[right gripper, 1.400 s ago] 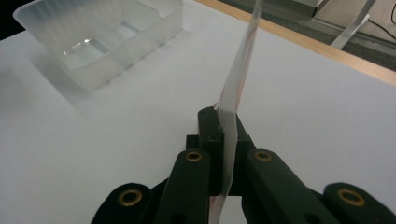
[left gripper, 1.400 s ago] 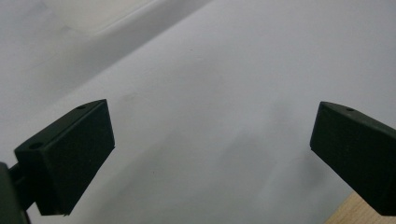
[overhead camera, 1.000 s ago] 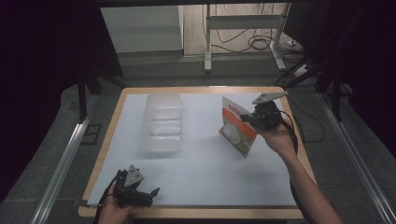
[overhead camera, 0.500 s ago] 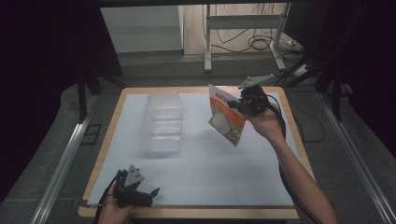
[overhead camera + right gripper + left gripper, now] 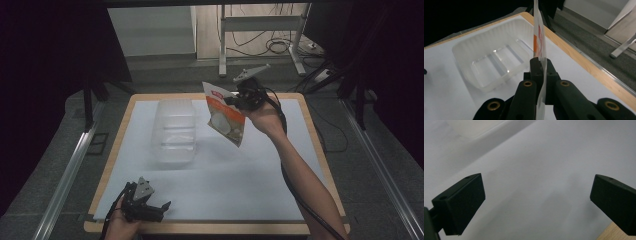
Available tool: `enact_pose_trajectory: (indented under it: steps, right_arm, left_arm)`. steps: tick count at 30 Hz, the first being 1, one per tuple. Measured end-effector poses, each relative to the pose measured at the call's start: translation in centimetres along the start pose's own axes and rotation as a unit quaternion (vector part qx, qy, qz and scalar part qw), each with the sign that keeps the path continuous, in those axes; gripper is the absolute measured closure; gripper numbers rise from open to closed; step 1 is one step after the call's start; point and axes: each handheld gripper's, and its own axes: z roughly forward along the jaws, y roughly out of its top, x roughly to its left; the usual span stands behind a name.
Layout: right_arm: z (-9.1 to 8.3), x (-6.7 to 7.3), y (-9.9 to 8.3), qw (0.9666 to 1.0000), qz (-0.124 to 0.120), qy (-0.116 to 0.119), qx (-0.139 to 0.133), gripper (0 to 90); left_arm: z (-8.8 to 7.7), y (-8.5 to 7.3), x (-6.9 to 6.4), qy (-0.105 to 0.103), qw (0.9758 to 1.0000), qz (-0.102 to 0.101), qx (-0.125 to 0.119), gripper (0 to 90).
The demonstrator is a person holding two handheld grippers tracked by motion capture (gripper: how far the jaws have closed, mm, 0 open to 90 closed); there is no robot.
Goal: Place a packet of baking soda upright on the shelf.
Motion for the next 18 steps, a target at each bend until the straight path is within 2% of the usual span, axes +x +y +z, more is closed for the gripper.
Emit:
enact_pose_trajectory:
  steps: [4, 5, 6, 11, 12, 14, 17, 18]
  right_arm:
    - [1.4, 0.6, 1.9, 0.9998, -0.014, 0.012, -0.001, 89.3]
    - [1.4, 0.6, 1.9, 0.9998, -0.014, 0.012, -0.001, 89.3]
    - [2.2, 0.9, 2.7, 0.9997, -0.019, 0.017, 0.002, 89.3]
    - [3.4, 1.4, 3.9, 0.9994, -0.025, 0.025, 0.006, 89.3]
    - [4.2, 1.7, 4.6, 0.9991, -0.029, 0.030, 0.008, 89.3]
    - [4.5, 1.8, 4.8, 0.9990, -0.032, 0.031, 0.008, 89.3]
    - [5.9, 2.3, 5.8, 0.9985, -0.037, 0.038, 0.010, 89.3]
    - [6.8, 2.6, 6.4, 0.9981, -0.042, 0.044, 0.010, 89.3]
  left_arm:
    - [0.0, 0.0, 0.0, 0.000, 1.0000, -0.001, -0.001, 0.0]
    - [0.0, 0.0, 0.0, 0.000, 1.0000, 0.000, -0.001, 0.0]
    - [0.0, 0.0, 0.0, 0.000, 1.0000, -0.001, -0.002, 0.0]
    - [-0.1, -0.1, 0.1, 0.000, 1.0000, -0.004, -0.004, 0.0]
    - [-0.1, -0.1, 0.1, -0.001, 1.0000, -0.005, -0.006, 0.0]
    - [-0.1, -0.1, 0.1, -0.001, 1.0000, -0.005, -0.006, 0.0]
    - [-0.1, -0.1, 0.1, -0.002, 1.0000, -0.004, -0.005, 0.0]
    - [-0.1, -0.1, 0.1, -0.002, 1.0000, -0.004, -0.005, 0.0]
